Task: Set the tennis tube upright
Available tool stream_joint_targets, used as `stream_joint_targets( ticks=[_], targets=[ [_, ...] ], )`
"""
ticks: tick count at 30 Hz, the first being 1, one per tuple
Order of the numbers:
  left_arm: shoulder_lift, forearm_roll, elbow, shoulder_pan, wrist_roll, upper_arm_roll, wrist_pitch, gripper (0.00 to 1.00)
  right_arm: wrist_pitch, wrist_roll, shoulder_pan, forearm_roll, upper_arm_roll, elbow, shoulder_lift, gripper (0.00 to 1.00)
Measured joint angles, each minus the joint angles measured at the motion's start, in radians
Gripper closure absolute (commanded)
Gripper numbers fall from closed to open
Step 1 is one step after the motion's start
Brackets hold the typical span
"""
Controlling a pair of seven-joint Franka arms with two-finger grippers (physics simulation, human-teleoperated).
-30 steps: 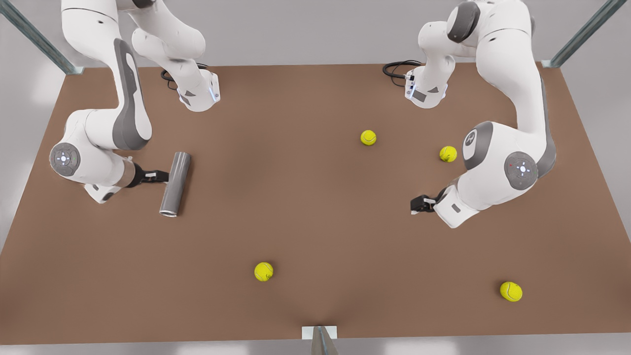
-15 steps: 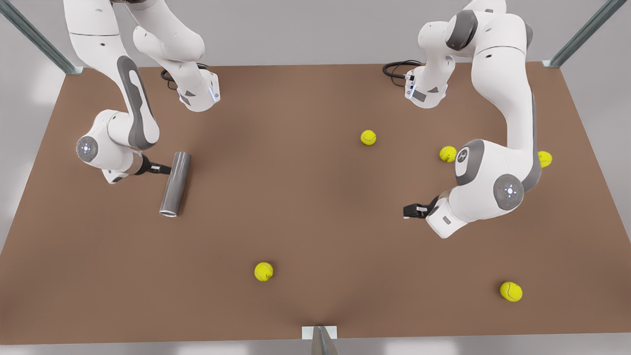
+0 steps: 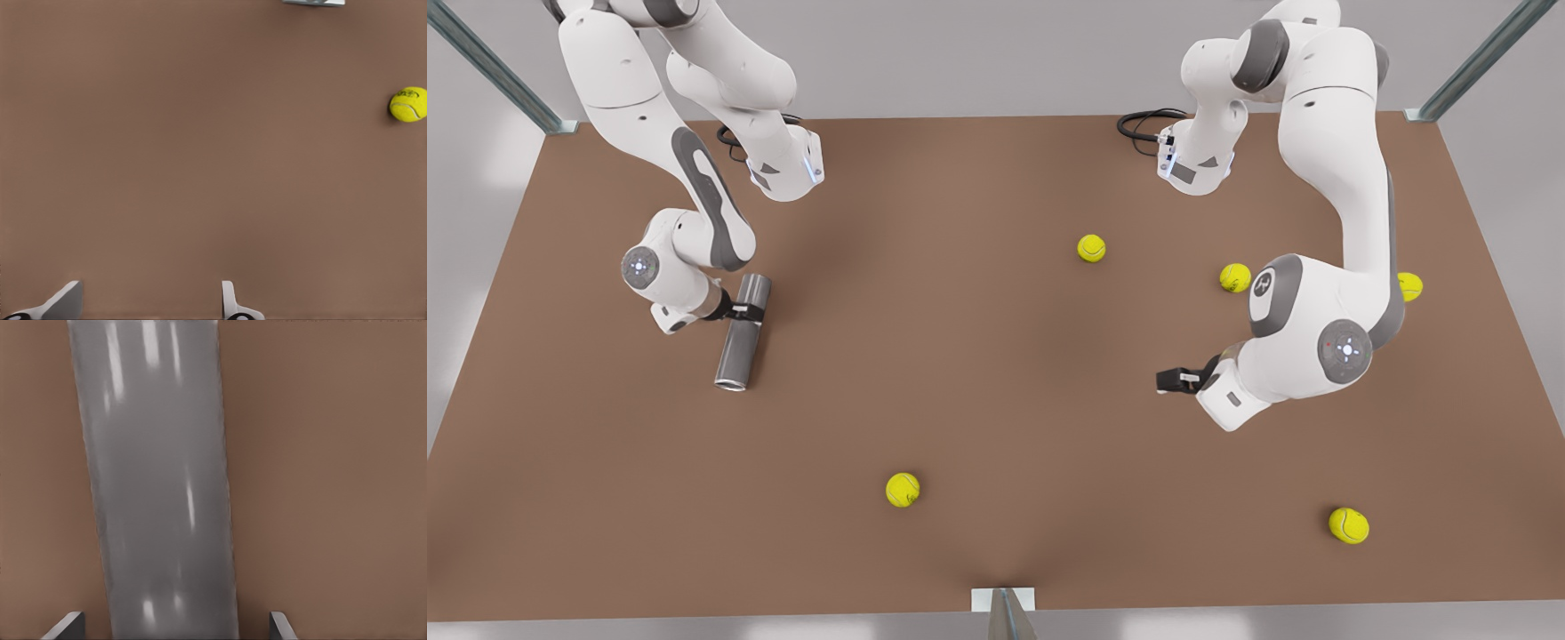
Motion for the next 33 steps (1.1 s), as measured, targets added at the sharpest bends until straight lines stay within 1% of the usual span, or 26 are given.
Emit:
stream_joint_targets(
  ticks=[3,12,20,24,33],
  targets=[
    [-0.002,0.0,0.003,0.008,0.002,0.002,-0.001,0.01,0.032,-0.003,-0.007,0.0,0.0,0.0,0.039,0.0],
    [-0.002,-0.002,0.0,0.024,0.002,0.002,0.001,0.01,0.093,0.002,0.007,0.0,0.001,-0.025,0.068,0.0],
    [-0.002,0.003,0.0,0.012,-0.009,0.002,0.008,0.01,0.112,-0.004,0.009,0.0,0.002,-0.032,0.089,0.0],
    [-0.001,0.005,0.0,0.012,-0.009,0.003,0.013,0.01,0.12,-0.006,0.011,0.0,0.015,-0.032,0.096,0.0],
    [-0.002,0.005,0.002,0.014,-0.01,0.003,0.013,0.01,0.111,-0.042,0.009,-0.002,0.015,-0.04,0.084,0.0]
  ],
)
